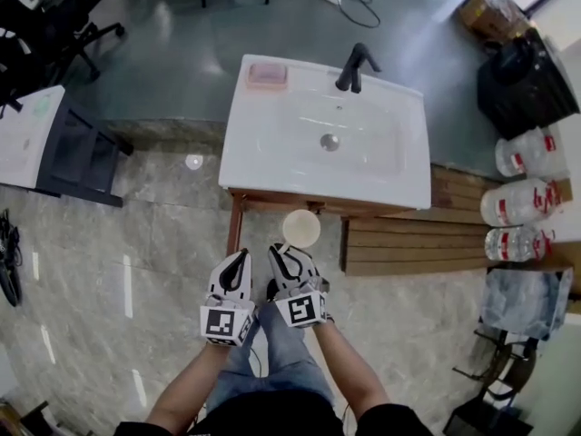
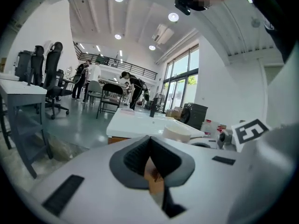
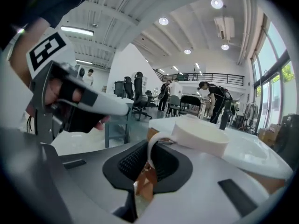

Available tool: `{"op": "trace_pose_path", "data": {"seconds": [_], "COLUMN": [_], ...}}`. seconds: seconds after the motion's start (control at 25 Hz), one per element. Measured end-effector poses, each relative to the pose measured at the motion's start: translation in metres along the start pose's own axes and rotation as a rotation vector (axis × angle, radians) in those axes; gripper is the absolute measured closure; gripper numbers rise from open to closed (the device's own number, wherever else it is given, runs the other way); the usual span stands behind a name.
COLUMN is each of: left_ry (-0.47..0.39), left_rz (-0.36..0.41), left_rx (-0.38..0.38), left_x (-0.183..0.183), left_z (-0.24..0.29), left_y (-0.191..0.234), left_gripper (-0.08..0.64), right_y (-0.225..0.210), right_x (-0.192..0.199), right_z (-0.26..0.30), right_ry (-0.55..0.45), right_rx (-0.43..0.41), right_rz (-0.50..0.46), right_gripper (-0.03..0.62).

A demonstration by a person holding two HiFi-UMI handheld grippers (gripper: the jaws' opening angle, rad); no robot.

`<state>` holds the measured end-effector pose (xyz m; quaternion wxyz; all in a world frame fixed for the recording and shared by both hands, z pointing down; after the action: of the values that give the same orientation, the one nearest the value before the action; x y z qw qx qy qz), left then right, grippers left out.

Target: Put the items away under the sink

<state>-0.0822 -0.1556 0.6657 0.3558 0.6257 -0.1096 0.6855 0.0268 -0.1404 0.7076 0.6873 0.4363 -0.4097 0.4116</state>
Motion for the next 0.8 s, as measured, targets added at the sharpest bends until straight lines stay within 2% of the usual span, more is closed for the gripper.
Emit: {"op": "trace_pose_path", "data": {"seconds": [0.24, 0.48, 0.64, 0.8], "left_ry": [-0.049, -0.06, -0.061, -0.047], "left_rz": [0.011, 0.047, 0.068, 0.087], "left_rx": [0.097, 0.179, 0.202, 0.212], "left_x": [0.066, 0.147, 0.189, 0.215], "left_z": [0.026, 0.054, 0.066, 0.072], "left_y": [-0.037, -0.041, -0.026, -0.012], "left_gripper": [0.552, 0.552, 0.553, 0.552], "right_y": [0.006, 0.021, 0.016, -0.005], "right_x": [0.116, 0.217, 0.264, 0.283], "right_z": [0.003, 0.049, 0.103, 0.157], "right_ry": [0.052, 0.041, 0.025, -0.007], "right_rx": [0.028, 0.015, 0.04, 0.094], "right_rz": [-0.006, -0.006, -0.005, 0.009], "right_gripper": [0.554, 0.554, 0.554, 0.554]}}
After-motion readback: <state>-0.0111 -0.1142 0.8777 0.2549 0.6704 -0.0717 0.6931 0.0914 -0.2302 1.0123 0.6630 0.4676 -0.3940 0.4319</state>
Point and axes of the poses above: the fingertips, and each gripper's own axes: z forward along the fingers, y to its left, x out of its underside, the point moved 5 cm from there along -z, backward along the fingers, and after that the axes turned 10 degrees about x, right-handed, at the moved point
